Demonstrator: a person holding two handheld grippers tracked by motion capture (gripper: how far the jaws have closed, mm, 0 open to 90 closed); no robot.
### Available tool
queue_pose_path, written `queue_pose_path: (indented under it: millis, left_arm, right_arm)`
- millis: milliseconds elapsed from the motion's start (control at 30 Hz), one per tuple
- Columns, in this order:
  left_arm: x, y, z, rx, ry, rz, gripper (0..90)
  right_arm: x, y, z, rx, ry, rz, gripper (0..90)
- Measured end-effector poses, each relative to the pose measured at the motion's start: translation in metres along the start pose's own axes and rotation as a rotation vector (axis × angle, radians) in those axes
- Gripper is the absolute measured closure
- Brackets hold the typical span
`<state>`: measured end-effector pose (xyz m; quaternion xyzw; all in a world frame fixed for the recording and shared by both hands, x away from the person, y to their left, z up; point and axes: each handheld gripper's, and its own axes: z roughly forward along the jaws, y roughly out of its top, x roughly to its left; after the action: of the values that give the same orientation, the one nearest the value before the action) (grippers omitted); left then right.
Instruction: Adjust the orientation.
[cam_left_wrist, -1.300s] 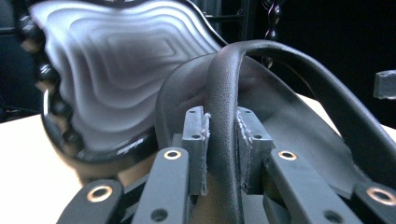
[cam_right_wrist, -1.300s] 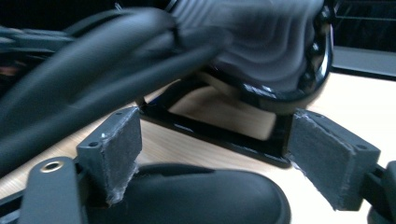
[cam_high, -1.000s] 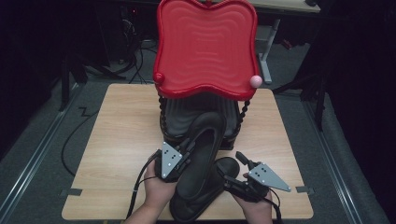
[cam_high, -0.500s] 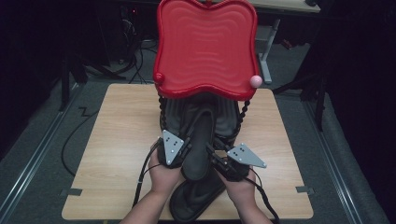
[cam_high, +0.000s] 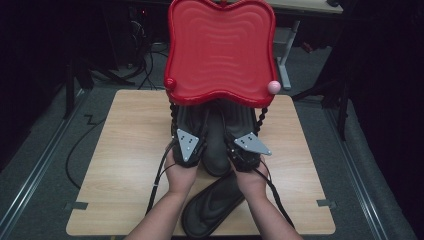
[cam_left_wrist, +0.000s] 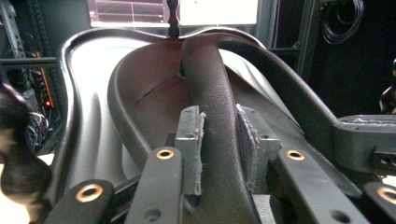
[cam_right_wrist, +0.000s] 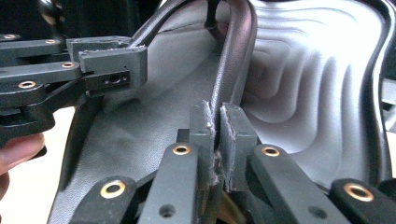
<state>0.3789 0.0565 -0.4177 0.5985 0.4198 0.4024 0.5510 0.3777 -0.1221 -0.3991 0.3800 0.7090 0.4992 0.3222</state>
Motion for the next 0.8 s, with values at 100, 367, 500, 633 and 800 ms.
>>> queue_pose_path:
  millis: [100,367,500,633,800]
  left_arm:
    - [-0.001,-0.001,0.002,0.010,-0.003,0.002,62.9]
    - [0.001,-0.004,-0.018,-0.012,-0.022,0.005,48.7]
    - [-0.004,-0.012,-0.030,0.019,-0.040,0.003,45.1]
    - [-0.011,-0.022,-0.034,0.052,-0.042,0.002,49.0]
    - [0.000,-0.015,-0.025,0.064,-0.001,0.026,67.3]
  right_arm:
    - [-0.001,-0.001,0.003,0.003,-0.033,0.012,85.2]
    - [-0.001,-0.001,0.005,0.000,-0.053,0.022,85.3]
    - [-0.001,-0.001,0.006,-0.011,-0.058,0.029,85.3]
    - [-0.002,-0.002,0.007,-0.019,-0.048,0.053,85.2]
    - [0.001,-0.002,0.009,-0.023,-0.027,0.063,84.7]
